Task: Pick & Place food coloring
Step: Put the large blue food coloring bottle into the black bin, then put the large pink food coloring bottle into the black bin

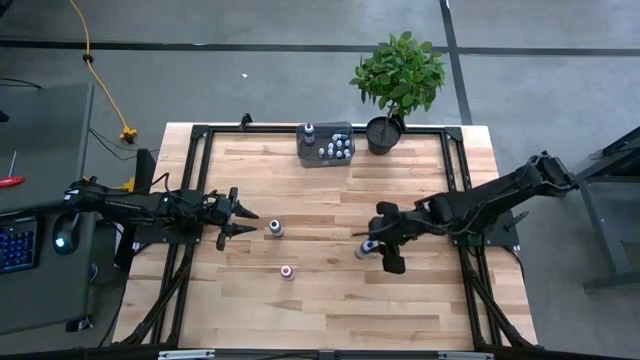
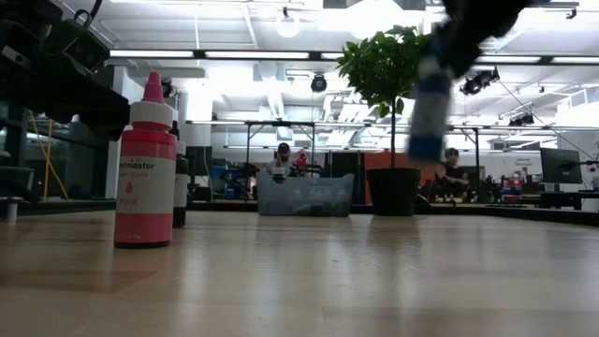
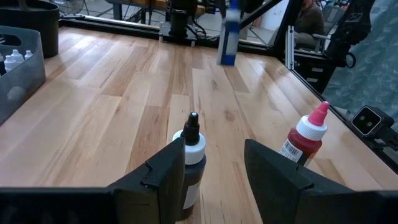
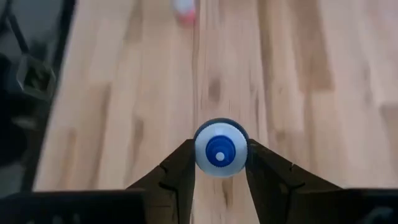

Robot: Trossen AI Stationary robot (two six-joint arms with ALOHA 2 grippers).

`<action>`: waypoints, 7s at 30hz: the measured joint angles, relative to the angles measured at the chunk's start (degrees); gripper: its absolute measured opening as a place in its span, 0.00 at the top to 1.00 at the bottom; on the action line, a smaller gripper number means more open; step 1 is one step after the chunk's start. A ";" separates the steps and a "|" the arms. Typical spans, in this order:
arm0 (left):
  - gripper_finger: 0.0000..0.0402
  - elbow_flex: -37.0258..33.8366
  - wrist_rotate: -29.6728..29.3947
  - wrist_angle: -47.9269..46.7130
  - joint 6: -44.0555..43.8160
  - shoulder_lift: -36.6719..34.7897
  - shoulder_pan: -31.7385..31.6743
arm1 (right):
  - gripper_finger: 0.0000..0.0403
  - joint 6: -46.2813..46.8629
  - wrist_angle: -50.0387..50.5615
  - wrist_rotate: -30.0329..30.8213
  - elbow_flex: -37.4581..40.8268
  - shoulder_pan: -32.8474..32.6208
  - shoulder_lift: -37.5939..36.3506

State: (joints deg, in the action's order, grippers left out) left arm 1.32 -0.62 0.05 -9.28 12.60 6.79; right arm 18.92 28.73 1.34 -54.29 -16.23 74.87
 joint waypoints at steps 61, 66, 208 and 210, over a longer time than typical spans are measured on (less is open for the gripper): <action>0.59 0.00 0.02 0.00 0.02 0.00 -0.02 | 0.71 9.66 18.35 24.94 -65.20 37.97 44.50; 0.59 0.00 0.02 0.00 0.02 0.02 -0.02 | 0.71 9.87 18.60 22.98 -65.19 39.76 46.06; 0.59 0.00 0.02 0.00 0.01 0.02 -0.02 | 0.65 -16.42 10.67 -6.18 -38.26 5.96 27.30; 0.59 0.00 0.01 0.00 0.00 0.00 -0.01 | 0.65 -16.43 3.82 -6.16 -32.94 5.58 26.90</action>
State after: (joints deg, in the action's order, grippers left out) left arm 1.32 -0.61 0.05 -9.27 12.60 6.78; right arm 2.49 32.55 -4.82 -87.23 -10.64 101.77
